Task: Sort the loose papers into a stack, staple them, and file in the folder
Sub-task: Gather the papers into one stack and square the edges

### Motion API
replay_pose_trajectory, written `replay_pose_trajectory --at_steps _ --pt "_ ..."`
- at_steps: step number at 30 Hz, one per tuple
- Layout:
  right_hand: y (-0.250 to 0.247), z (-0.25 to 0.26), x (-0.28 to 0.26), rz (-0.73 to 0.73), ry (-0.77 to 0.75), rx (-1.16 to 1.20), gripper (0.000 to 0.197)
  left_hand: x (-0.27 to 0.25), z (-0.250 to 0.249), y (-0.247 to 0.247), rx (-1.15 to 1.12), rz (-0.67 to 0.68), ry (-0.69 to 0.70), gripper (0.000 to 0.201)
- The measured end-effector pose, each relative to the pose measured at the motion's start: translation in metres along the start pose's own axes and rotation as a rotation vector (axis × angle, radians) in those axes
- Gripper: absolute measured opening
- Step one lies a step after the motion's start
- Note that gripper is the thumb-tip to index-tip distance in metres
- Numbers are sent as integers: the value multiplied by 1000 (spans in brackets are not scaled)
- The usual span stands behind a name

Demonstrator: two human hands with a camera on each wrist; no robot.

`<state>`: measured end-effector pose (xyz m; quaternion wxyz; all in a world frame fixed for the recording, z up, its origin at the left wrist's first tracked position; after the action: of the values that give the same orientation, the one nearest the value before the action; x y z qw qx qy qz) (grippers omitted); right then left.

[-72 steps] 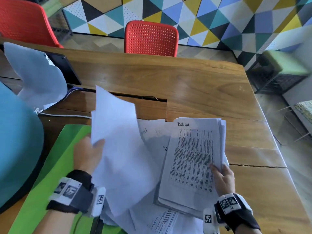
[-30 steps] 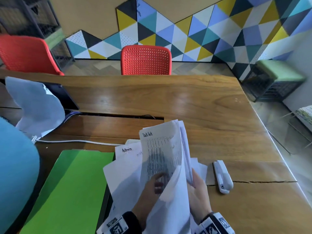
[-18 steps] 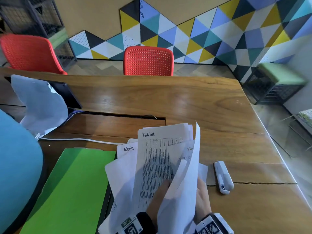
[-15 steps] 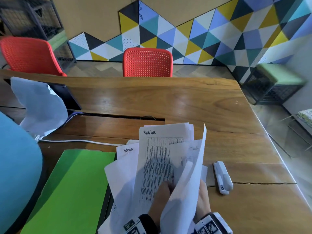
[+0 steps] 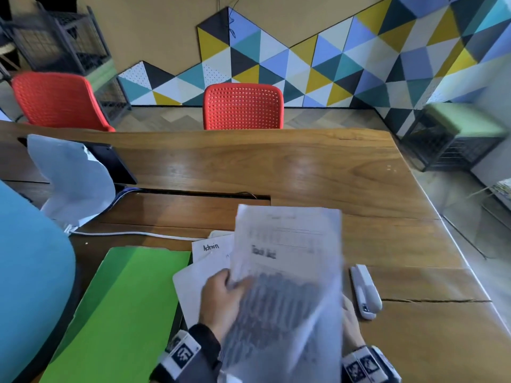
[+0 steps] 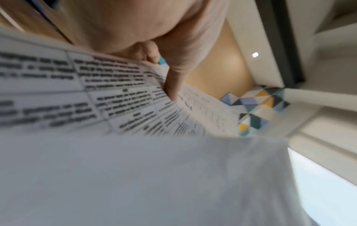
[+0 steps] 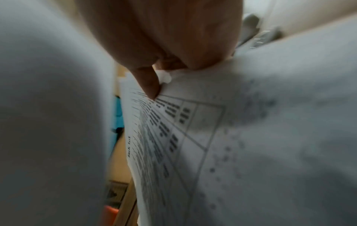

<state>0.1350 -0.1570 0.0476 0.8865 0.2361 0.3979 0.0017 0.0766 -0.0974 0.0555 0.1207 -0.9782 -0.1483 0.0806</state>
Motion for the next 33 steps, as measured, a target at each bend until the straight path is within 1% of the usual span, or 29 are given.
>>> replay_pose_trajectory --at_steps 1,2,3,4,5,6,7,8,9,11,13,15,16,17,18,19,20,21,22,23,24,26,27,28,29,30,31,32,33 --pt "-104 35 -20 -63 111 -75 20 2 14 -6 101 -21 -28 39" --pt "-175 18 -37 -139 55 -130 25 2 31 -7 159 -6 -71 42" --pt "-198 10 -29 -229 44 -139 27 -2 47 -3 186 67 -115 42" --pt "-224 3 -21 -282 74 -198 36 -9 62 2 208 135 -147 44" --pt "-232 -7 -13 -282 105 -268 49 -16 75 6 249 152 -164 49" --pt "-228 -17 -13 -258 155 -289 61 -22 83 8 293 126 -170 55" --pt "-233 -25 -7 -233 176 -295 68 -26 89 9 315 75 -190 59" --pt "-237 -28 -4 -195 201 -310 71 -30 94 10 335 37 -204 60" --pt "-240 -28 -2 -166 215 -326 70 -33 95 11 362 33 -216 60" --pt "-238 -27 -3 -137 235 -370 66 -35 95 15 472 79 -208 61" --pt "-235 -24 -4 -116 263 -366 68 -32 96 17 498 84 -184 63" --pt "-233 -22 -3 -75 281 -314 76 -24 95 14 473 8 -181 60" --pt "-232 -20 -4 -105 280 -310 83 -20 91 9 461 -59 -175 58" --pt "-237 -21 0 -124 279 -346 89 -15 85 2 470 -133 -144 58" --pt "-236 -21 -2 -137 278 -371 91 -10 75 -6 507 -203 -61 58" --pt "-237 -21 -2 -142 272 -378 87 -5 60 -13 541 -256 53 58" --pt "-234 -21 -4 -149 256 -368 80 -2 45 -20 560 -276 165 56" --pt "-232 -20 -5 -162 236 -378 74 1 33 -24 559 -260 249 56" --pt "-230 -18 -7 -194 239 -355 69 2 30 -24 529 -212 281 56" --pt "-233 -19 -5 -217 244 -352 66 3 33 -23 482 -146 254 55" --pt "-233 -20 -4 -222 245 -353 67 3 41 -22 448 -76 186 55" --pt "-237 -22 -1 -259 239 -401 83 -1 66 -15 430 36 41 56" --pt "-241 -24 1 -290 228 -413 93 -4 77 -10 437 75 -19 58" --pt "-244 -26 -1 -309 226 -434 96 -8 85 -6 460 103 -64 60" --pt "-243 -27 -3 -326 198 -475 89 -11 92 -1 495 135 -84 61" --pt "-243 -26 -6 -346 151 -538 75 -14 97 3 536 172 -88 60" --pt "-241 -27 -8 -363 109 -596 67 -17 101 5 598 198 -76 58" --pt "-242 -28 -10 -388 88 -631 60 -20 104 2 655 197 -79 56" --pt "-240 -29 -13 -395 78 -636 53 -21 107 -6 699 151 -80 57"
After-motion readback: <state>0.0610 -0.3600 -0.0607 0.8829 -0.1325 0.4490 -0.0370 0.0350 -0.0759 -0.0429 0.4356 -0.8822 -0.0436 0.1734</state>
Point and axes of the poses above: each hand's wrist, its own x-axis towards the middle knuckle, its own y-axis out of the palm, z = x × y, the point moved 4 cm from there along x, towards the middle knuckle, and after that the axes turned 8 degrees about y, right-handed, at the moved point
